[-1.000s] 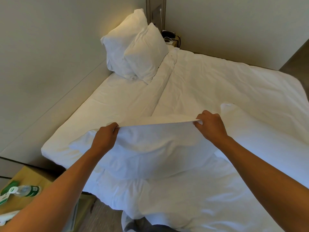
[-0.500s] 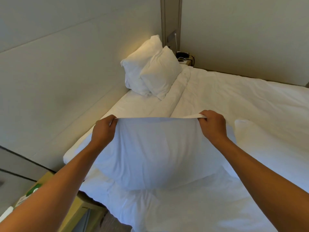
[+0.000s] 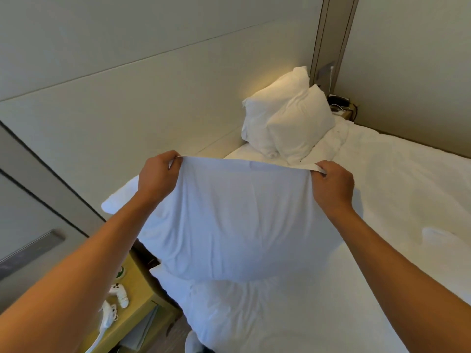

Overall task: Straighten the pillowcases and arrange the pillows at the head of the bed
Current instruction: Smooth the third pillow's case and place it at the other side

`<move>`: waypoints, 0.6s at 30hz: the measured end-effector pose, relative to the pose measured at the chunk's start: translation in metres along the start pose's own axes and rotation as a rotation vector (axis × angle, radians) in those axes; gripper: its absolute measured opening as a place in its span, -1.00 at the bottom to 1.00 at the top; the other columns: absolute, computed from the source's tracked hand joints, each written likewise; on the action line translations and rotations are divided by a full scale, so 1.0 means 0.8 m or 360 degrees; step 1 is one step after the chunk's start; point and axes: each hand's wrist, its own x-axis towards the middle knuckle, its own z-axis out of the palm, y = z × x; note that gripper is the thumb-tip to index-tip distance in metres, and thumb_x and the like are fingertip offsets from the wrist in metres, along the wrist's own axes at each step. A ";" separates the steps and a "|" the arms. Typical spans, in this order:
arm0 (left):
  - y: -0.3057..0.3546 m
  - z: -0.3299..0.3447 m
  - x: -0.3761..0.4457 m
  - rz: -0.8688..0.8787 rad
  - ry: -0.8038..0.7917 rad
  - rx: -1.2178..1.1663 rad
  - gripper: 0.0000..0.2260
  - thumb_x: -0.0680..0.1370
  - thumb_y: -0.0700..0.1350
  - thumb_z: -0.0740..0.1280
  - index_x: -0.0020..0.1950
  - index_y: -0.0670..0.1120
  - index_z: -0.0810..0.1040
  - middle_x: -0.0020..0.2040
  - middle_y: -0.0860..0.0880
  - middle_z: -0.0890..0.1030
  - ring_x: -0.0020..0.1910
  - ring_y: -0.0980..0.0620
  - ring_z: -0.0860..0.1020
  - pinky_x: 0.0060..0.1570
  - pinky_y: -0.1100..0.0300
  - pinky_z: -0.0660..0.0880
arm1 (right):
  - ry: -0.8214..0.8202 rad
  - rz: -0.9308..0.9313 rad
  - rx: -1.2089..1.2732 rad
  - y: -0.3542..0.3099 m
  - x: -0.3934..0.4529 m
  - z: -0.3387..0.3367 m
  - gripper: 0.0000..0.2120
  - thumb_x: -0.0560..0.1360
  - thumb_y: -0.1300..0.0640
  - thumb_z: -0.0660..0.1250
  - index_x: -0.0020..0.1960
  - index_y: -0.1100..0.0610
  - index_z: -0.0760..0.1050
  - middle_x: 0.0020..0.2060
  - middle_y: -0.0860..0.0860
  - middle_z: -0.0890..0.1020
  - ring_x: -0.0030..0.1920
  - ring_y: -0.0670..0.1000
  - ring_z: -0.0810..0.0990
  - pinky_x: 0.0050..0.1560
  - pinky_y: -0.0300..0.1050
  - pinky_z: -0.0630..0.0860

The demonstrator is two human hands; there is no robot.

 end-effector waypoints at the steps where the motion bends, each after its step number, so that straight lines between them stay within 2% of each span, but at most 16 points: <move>1: -0.021 0.008 0.002 -0.0029 -0.0037 0.0004 -0.78 0.66 -0.02 0.22 -0.11 -0.01 0.58 -0.23 -0.03 0.62 -0.21 -0.11 0.56 -0.21 0.07 0.48 | -0.0060 0.0024 -0.0048 0.000 -0.003 0.019 -0.77 0.65 0.13 0.34 -0.14 0.19 0.62 -0.26 0.03 0.64 -0.28 0.06 0.57 -0.20 -0.13 0.46; 5: -0.116 0.062 0.000 -0.0131 -0.0357 -0.0027 -0.76 0.68 -0.08 0.22 -0.06 -0.13 0.60 -0.18 -0.12 0.65 -0.15 -0.19 0.60 -0.12 -0.04 0.56 | -0.0409 0.0180 -0.0322 0.011 -0.031 0.103 -0.73 0.64 0.16 0.29 -0.22 0.17 0.55 -0.28 0.06 0.61 -0.23 0.15 0.58 -0.22 -0.09 0.32; 7: -0.161 0.089 0.004 -0.0202 -0.0506 -0.0143 -0.75 0.68 -0.09 0.21 -0.09 -0.18 0.56 -0.23 -0.14 0.62 -0.19 -0.22 0.61 -0.13 -0.10 0.58 | -0.0498 0.0278 -0.0405 0.012 -0.040 0.140 -0.75 0.65 0.14 0.29 -0.17 0.18 0.59 -0.21 0.13 0.66 -0.19 0.18 0.59 -0.20 -0.07 0.35; 10: -0.209 0.118 0.027 -0.0251 -0.0692 -0.0344 -0.77 0.70 -0.04 0.17 -0.08 -0.09 0.50 -0.26 -0.11 0.57 -0.24 -0.21 0.59 -0.16 -0.19 0.61 | -0.0427 0.0406 -0.0401 -0.001 -0.041 0.183 -0.78 0.67 0.11 0.25 -0.10 0.13 0.58 -0.19 0.11 0.69 -0.17 0.16 0.65 -0.14 0.01 0.55; 12: -0.230 0.132 0.045 -0.0195 -0.0810 -0.0389 -0.77 0.71 -0.01 0.15 -0.06 -0.05 0.47 -0.25 -0.13 0.57 -0.23 -0.22 0.59 -0.16 -0.16 0.61 | -0.0370 0.0477 -0.0397 -0.011 -0.043 0.204 -0.79 0.68 0.09 0.21 -0.07 0.10 0.53 -0.23 0.08 0.68 -0.21 0.14 0.66 -0.12 0.06 0.62; 14: -0.243 0.142 0.055 -0.0131 -0.0889 -0.0372 -0.78 0.72 0.01 0.14 -0.04 -0.03 0.47 -0.25 -0.12 0.59 -0.24 -0.20 0.61 -0.17 -0.07 0.58 | -0.0350 0.0515 -0.0427 -0.020 -0.049 0.217 -0.79 0.69 0.08 0.19 -0.05 0.11 0.52 -0.23 0.08 0.67 -0.22 0.15 0.67 -0.10 0.09 0.64; 18: -0.262 0.151 0.065 -0.0114 -0.1004 -0.0389 -0.82 0.70 0.05 0.18 0.10 0.04 0.54 -0.20 -0.07 0.65 -0.21 -0.10 0.62 -0.16 0.02 0.54 | -0.0374 0.0498 -0.0512 -0.027 -0.054 0.227 -0.81 0.68 0.10 0.23 0.10 0.13 0.60 -0.07 0.12 0.71 -0.06 0.21 0.66 0.01 0.08 0.60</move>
